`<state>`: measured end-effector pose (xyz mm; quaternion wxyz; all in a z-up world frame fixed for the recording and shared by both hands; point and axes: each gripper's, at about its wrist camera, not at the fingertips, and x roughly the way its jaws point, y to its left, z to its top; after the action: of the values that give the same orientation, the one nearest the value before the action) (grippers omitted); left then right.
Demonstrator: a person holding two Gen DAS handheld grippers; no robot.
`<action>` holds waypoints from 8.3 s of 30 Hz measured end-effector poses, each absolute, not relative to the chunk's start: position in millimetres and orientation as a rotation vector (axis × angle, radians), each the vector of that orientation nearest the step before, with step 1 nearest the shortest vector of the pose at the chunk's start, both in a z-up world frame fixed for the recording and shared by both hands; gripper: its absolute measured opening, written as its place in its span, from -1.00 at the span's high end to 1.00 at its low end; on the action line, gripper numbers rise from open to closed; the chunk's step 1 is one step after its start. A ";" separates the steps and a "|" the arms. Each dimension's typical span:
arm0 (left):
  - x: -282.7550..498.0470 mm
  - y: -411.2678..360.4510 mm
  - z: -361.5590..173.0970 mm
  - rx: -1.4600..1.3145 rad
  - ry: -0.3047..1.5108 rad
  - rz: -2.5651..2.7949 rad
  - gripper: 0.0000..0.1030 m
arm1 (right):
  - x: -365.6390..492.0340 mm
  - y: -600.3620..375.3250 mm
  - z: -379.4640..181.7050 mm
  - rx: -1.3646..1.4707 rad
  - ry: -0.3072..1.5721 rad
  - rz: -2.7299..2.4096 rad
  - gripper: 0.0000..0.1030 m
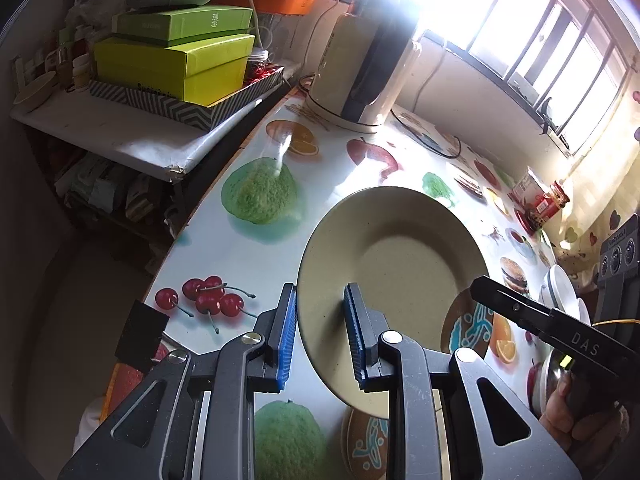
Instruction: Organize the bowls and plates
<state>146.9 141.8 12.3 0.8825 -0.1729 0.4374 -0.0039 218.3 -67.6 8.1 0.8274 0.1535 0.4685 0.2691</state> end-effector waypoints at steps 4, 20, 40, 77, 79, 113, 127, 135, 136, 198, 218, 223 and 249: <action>138.0 133.6 13.3 -0.351 0.913 -0.013 0.53 | 206.0 -75.6 9.4 0.332 0.992 0.571 0.66; 106.6 108.9 4.6 -0.346 0.941 -0.042 0.52 | 164.6 -102.9 4.0 0.358 0.996 0.542 0.66; 88.2 91.3 -16.1 -0.328 0.997 -0.058 0.52 | 136.0 -124.4 -16.6 0.394 1.044 0.507 0.66; 85.2 83.5 -24.6 -0.315 1.042 -0.045 0.50 | 122.1 -125.5 -20.9 0.349 1.030 0.478 0.63; 84.8 82.6 -24.0 -0.321 1.041 -0.047 0.50 | 121.5 -125.5 -19.9 0.345 1.023 0.474 0.57; 81.5 89.9 -37.8 -0.429 1.047 -0.112 0.14 | 117.6 -120.8 -37.6 0.355 1.069 0.453 0.17; 103.8 90.2 -36.2 -0.409 1.043 -0.107 0.14 | 134.1 -120.2 -38.2 0.368 1.062 0.440 0.34; 126.8 91.6 -34.2 -0.378 1.044 -0.105 0.14 | 156.4 -117.2 -37.5 0.366 1.061 0.435 0.34; 129.6 91.7 -33.9 -0.373 1.044 -0.104 0.14 | 159.8 -116.6 -37.4 0.365 1.061 0.434 0.34; 108.4 57.7 27.6 -0.162 0.908 -0.037 0.14 | 152.2 -133.8 17.1 0.229 0.886 0.309 -0.06; 92.9 -8.2 47.7 -0.048 0.820 -0.132 0.14 | 98.6 -192.2 39.4 0.218 0.794 0.156 -0.18; 97.5 -31.2 49.7 -0.028 0.818 -0.178 0.14 | 91.0 -212.8 44.9 0.231 0.776 0.113 -0.19; 145.2 -122.7 53.9 0.058 0.833 -0.332 0.14 | 102.1 -299.2 53.6 0.293 0.743 -0.067 -0.23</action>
<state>145.2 -122.7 53.9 0.9008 0.0281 0.4026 -0.1604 102.1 -299.2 53.6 0.9207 0.1425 0.3618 -0.0326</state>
